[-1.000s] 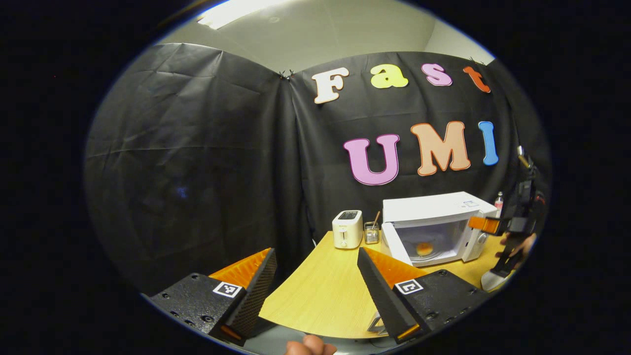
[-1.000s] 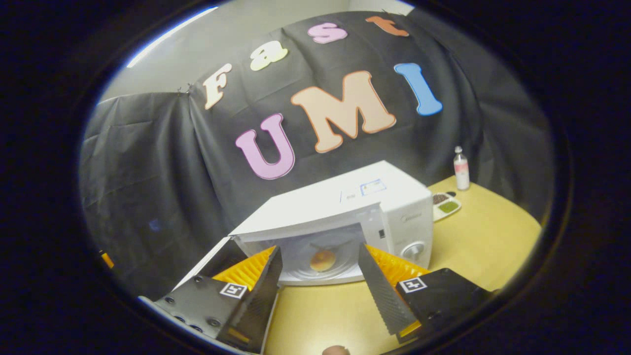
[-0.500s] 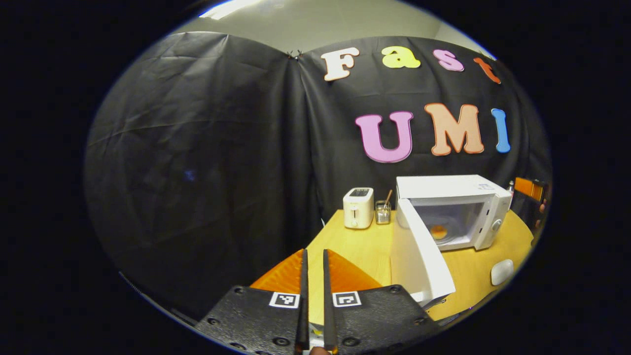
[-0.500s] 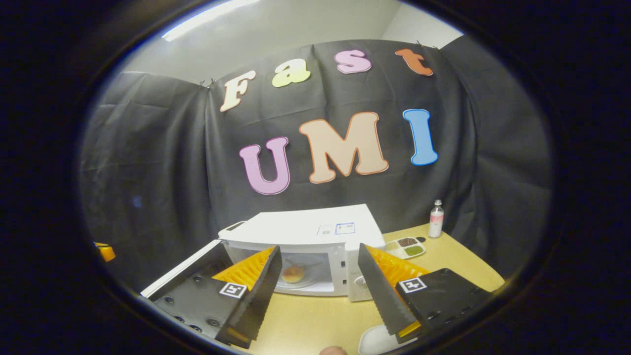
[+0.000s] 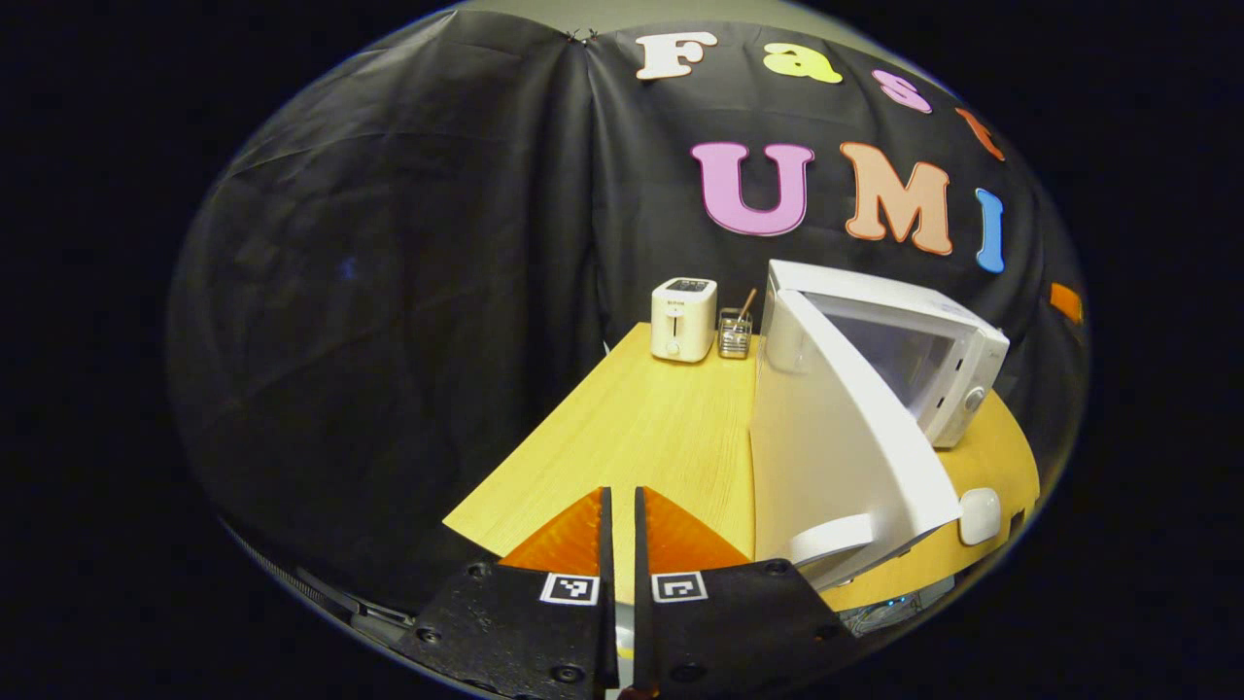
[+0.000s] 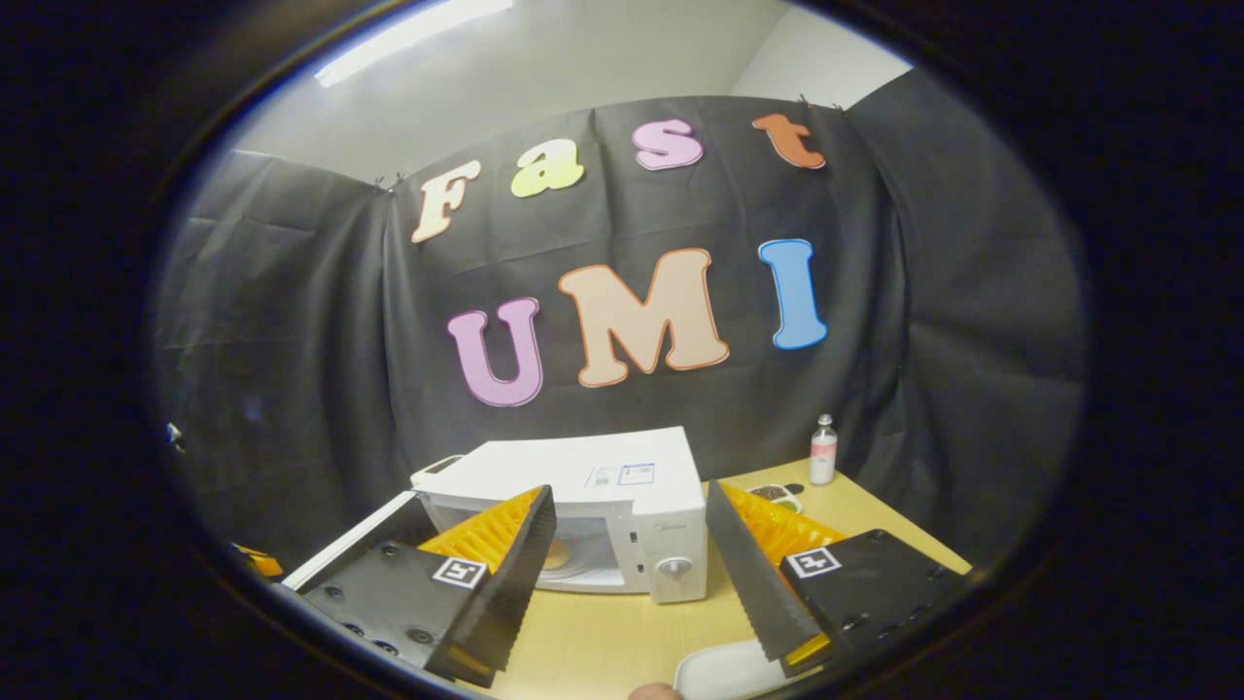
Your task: Open the microwave oven with the left hand, put the food in, and close the microwave oven.
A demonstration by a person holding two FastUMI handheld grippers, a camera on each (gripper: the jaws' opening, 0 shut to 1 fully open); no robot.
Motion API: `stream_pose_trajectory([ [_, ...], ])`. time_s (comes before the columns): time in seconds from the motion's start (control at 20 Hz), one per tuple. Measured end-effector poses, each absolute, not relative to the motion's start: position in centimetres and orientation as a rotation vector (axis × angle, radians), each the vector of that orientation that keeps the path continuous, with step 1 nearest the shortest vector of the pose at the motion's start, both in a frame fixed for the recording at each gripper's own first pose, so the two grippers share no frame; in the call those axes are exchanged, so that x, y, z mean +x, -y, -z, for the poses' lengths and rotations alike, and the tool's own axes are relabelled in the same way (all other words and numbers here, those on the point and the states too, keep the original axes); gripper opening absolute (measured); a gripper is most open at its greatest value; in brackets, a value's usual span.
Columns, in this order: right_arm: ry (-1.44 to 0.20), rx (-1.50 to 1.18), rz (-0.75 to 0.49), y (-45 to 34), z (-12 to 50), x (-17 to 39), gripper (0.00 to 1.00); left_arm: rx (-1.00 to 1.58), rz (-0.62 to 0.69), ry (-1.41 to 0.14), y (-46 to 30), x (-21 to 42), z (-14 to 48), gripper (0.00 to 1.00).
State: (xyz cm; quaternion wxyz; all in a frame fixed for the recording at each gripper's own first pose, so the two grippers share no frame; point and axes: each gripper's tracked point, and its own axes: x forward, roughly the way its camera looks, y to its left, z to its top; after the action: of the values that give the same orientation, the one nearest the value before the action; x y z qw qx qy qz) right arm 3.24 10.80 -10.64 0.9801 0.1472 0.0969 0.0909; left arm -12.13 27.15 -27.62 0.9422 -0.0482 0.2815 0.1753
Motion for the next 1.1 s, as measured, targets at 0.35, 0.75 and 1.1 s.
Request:
stream_pose_trajectory([
  [0.35,-0.181,0.284,-0.161,-8.9,9.8,2.7,0.84,-0.115,-0.288,-0.643,-23.6,-11.8,30.2,0.06],
  [0.75,-0.172,0.298,-0.155,-7.6,9.5,3.0,0.85,-0.079,-0.185,-0.629,-18.7,-10.9,30.0,0.05],
  [1.1,-0.154,0.303,-0.139,-4.8,9.2,4.0,0.84,-0.028,-0.08,-0.599,-12.3,-7.9,28.6,0.06],
])
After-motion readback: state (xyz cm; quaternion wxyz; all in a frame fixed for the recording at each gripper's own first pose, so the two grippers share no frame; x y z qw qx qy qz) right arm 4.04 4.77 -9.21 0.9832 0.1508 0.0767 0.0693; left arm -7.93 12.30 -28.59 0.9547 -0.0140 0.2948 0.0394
